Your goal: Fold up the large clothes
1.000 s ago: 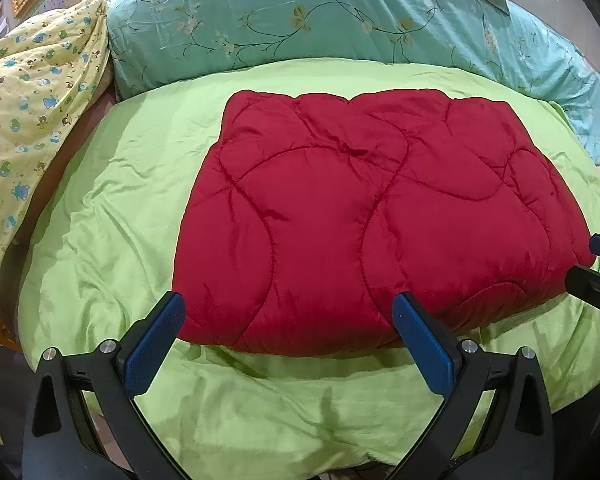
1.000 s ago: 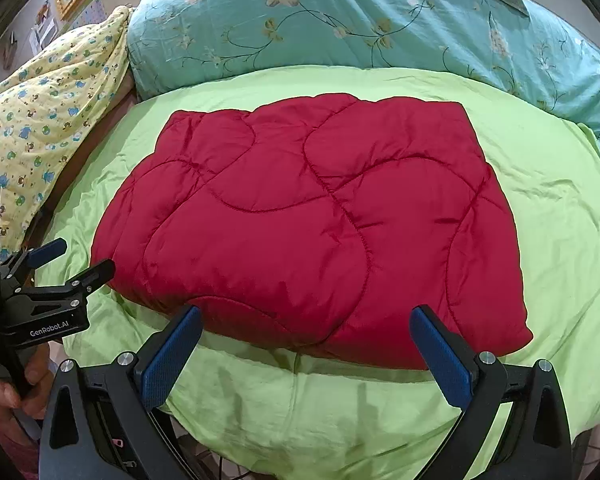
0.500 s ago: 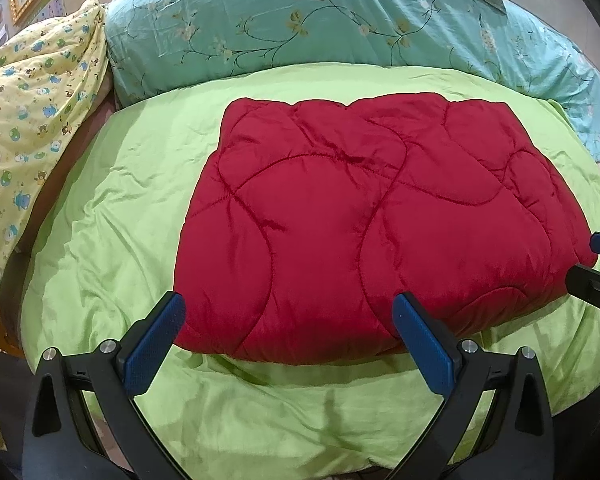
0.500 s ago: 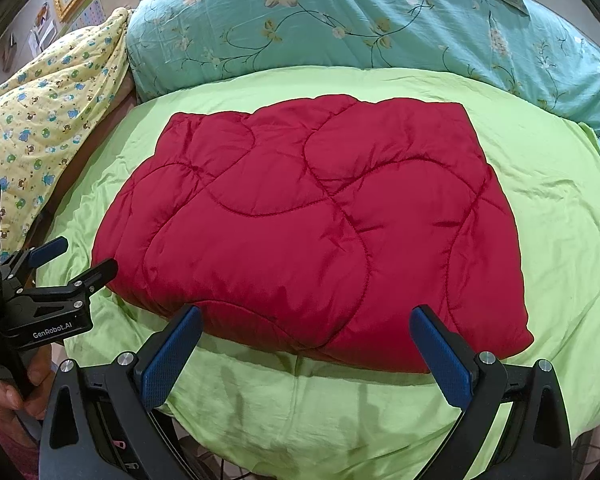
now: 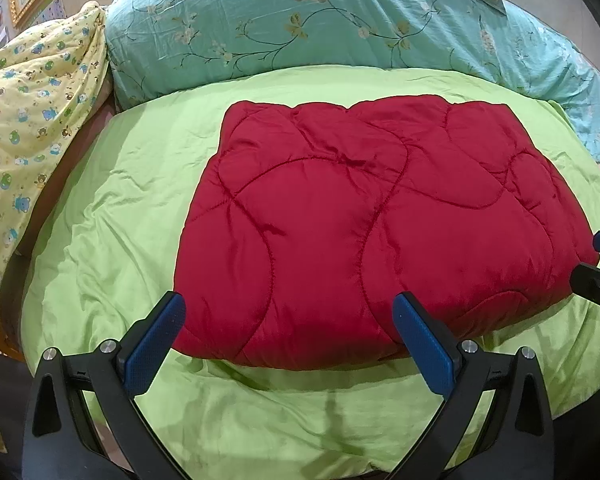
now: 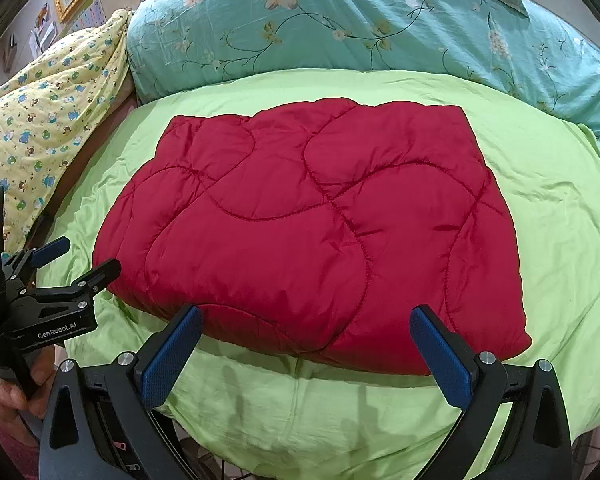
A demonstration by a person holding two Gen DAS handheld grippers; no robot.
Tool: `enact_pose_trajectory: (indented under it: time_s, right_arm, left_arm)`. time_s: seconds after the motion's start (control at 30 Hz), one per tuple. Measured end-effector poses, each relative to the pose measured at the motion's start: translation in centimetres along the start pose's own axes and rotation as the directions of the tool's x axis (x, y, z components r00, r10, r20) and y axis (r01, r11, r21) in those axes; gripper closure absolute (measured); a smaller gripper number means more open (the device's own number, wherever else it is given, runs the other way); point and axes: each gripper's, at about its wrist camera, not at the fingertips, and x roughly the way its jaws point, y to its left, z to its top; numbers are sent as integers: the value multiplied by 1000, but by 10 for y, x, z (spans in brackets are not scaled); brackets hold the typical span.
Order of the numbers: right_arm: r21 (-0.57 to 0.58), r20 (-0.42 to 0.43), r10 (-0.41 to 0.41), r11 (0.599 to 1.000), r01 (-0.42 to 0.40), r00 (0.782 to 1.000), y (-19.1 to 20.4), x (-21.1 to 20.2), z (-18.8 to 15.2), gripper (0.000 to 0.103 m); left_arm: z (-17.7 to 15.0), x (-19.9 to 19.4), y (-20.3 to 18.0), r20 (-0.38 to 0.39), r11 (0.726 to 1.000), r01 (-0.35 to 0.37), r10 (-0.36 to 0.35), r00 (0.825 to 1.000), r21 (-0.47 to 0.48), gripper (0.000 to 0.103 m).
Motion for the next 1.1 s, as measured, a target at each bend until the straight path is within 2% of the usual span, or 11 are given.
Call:
enact_pose_trajectory:
  time_s: [1.1]
  right_arm:
    - [-1, -1, 1, 1000, -1, 1000, 0, 0, 2, 0]
  left_arm:
    - [4, 2, -1, 3, 1000, 2, -2, 1000, 8, 0]
